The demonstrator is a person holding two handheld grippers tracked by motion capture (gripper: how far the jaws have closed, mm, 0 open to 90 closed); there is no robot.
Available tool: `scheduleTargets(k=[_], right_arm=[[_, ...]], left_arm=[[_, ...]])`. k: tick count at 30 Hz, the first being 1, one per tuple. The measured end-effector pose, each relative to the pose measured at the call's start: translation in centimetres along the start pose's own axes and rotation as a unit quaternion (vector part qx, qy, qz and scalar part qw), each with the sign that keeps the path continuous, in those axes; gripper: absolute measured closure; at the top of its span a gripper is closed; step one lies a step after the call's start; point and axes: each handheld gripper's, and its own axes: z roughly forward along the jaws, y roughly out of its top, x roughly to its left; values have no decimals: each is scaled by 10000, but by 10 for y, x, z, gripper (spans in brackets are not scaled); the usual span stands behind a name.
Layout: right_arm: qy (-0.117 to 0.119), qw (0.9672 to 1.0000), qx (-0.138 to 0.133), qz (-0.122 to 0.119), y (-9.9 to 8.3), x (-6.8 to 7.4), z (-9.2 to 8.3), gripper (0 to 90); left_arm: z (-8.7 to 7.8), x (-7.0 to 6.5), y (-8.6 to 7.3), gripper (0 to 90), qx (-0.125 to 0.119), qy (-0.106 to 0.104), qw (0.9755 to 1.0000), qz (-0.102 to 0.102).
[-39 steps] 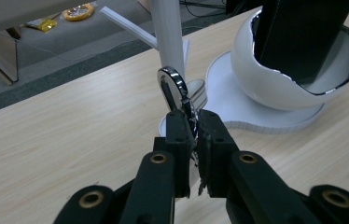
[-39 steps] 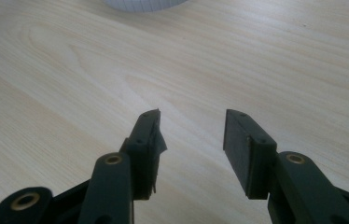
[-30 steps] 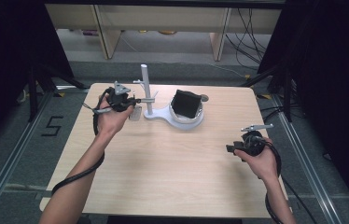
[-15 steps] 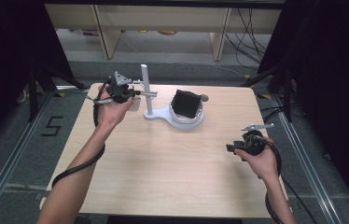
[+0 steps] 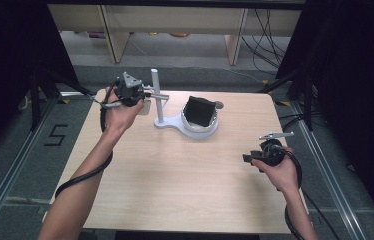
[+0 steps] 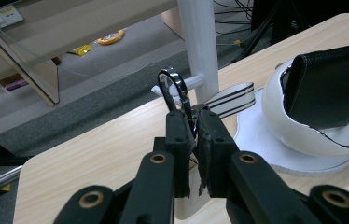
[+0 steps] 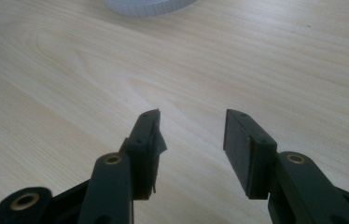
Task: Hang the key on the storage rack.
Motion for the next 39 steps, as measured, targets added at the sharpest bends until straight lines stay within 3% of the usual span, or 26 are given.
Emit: scheduleTargets(k=[3, 5, 6, 8, 9, 10, 11, 13, 15, 19, 20, 27, 28, 29, 30, 34, 38, 39], right_arm=[[21, 10000, -1, 0, 0, -1, 0, 569], [11, 9998, -90, -172, -1, -4, 1, 569], [18, 9998, -95, -176, -1, -4, 0, 569], [-63, 9999, 35, 84, -1, -1, -2, 569], [-34, 10000, -5, 8, -1, -2, -2, 569], [-273, 9995, -156, 44, -2, -1, 0, 569], [-314, 9994, -159, -9, -2, -1, 0, 569], [-6, 9999, -83, -129, -1, -5, -2, 569], [-141, 9994, -154, -278, -1, -7, -2, 569], [-31, 9998, -118, -158, 0, -5, -4, 569], [-32, 10000, -7, 16, 0, -3, -5, 569], [-68, 10000, -21, 21, -1, -4, -5, 567], [-44, 10000, -55, -53, -1, -5, -5, 566], [-34, 9998, -118, -141, -1, -6, -4, 566], [-61, 9998, -116, -146, -2, -7, -4, 565], [-54, 9998, -123, -140, -3, -7, -5, 562], [-52, 10000, -73, 32, -5, -6, -6, 562], [-23, 9998, -181, -91, -6, -9, -6, 561]], left_arm=[[4, -2, 0, 831, -22, -5, 10000, -44], [5, -3, 0, 831, 5, 12, 10000, -19], [5, -3, 0, 831, 60, 16, 9999, 82], [7, -4, 0, 830, 70, 9, 9999, 82], [8, -4, -1, 831, 70, -18, 9999, 73], [9, -4, -1, 830, 87, -23, 9999, 69], [10, -4, -1, 830, 98, -29, 9999, 84], [11, -5, -1, 830, 98, -32, 9999, 93], [14, -6, -2, 829, 84, -57, 9999, 90], [19, -7, -4, 829, 75, -120, 9999, 86], [19, -7, -4, 828, 104, -112, 9998, 107], [25, -9, -5, 826, 10, -235, 9997, 67], [26, -11, -6, 824, -45, -205, 9997, -114], [26, -10, -6, 816, 46, -221, 9997, -23], [26, -11, -7, 798, 77, -272, 9996, -58], [25, -14, -11, 676, 0, -362, 9993, -19], [15, -16, -23, 584, -141, -416, 9989, -134], [11, -16, -28, 559, -166, -453, 9987, -178]])
